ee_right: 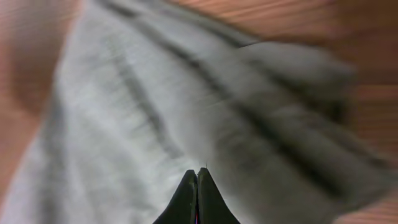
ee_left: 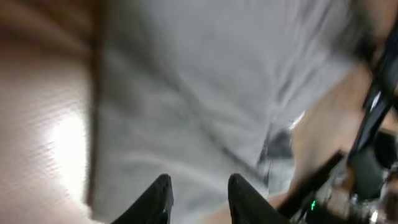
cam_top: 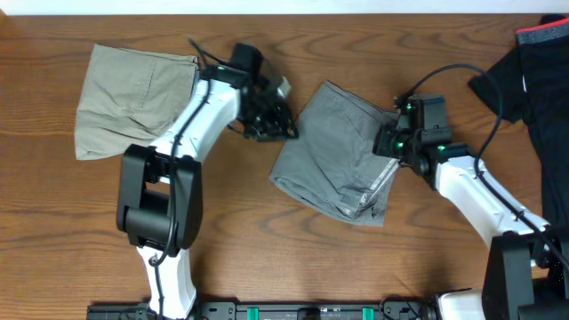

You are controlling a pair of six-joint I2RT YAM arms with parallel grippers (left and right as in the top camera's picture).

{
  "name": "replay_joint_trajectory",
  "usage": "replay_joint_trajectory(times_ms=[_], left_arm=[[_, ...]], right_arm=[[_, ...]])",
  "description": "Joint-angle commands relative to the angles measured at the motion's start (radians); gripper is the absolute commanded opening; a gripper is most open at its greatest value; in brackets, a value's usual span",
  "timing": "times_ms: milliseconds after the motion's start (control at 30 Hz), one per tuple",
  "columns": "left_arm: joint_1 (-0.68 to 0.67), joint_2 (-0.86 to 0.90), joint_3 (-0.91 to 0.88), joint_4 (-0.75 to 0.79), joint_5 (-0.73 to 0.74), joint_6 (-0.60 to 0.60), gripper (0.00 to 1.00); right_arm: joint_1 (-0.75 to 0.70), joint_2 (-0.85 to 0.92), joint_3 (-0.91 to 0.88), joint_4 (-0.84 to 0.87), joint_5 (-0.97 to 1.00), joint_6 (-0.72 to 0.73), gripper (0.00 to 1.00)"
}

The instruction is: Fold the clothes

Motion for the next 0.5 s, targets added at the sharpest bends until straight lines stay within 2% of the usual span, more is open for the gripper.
replay_joint_trajectory(times_ms=[0, 200, 267, 400, 467], left_arm=[[-0.078, -0.011, -0.034, -0.039, -0.074, 0.063, 0.32], [-0.165, -0.006, -0.151, 0.026, -0.121, 0.050, 0.33], [-0.170, -0.005, -0.193, 0.087, -0.141, 0.000, 0.33], [-0.157, 0.008, -0.258, 0.253, -0.277, -0.185, 0.32], [-0.143, 0.025, -0.261, 0.321, -0.285, -0.221, 0.32]], right_arm=[[-0.053, 0.065, -0.002, 0.006, 0.089, -0.022, 0.01], [-0.119, 0.142, -0.002, -0.014, 0.064, -0.026, 0.01], [-0.117, 0.154, -0.002, -0.070, 0.055, -0.019, 0.01], [-0.093, 0.153, -0.003, -0.251, 0.041, 0.127, 0.01], [-0.070, 0.153, -0.003, -0.296, 0.041, 0.145, 0.01]])
